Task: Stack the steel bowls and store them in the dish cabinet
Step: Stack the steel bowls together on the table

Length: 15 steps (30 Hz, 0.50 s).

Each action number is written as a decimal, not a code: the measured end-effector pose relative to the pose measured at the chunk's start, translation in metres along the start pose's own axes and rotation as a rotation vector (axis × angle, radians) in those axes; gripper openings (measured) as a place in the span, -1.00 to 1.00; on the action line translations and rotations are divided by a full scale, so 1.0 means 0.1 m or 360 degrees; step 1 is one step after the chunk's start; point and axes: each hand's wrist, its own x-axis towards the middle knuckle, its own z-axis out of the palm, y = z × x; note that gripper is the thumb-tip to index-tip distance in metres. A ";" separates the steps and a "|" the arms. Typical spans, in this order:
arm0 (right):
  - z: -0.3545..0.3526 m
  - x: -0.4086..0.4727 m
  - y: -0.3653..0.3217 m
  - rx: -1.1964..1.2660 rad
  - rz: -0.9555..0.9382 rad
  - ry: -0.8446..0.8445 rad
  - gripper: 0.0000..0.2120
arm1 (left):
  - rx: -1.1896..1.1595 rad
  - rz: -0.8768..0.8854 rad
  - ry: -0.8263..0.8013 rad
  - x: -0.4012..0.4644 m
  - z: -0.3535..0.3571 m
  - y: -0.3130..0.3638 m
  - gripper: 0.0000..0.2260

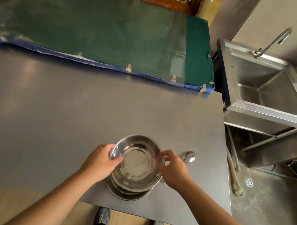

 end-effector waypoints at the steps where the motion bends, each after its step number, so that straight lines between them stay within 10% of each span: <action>1: 0.04 -0.03 0.00 -0.0003 0.0009 -0.0018 -0.71 | -0.0003 -0.0013 -0.0007 -0.03 0.02 -0.06 -0.63; 15: 0.48 -0.17 0.06 -0.0134 0.0069 -0.0067 -0.63 | -0.0026 -0.0114 -0.0040 -0.16 0.22 -0.35 -0.62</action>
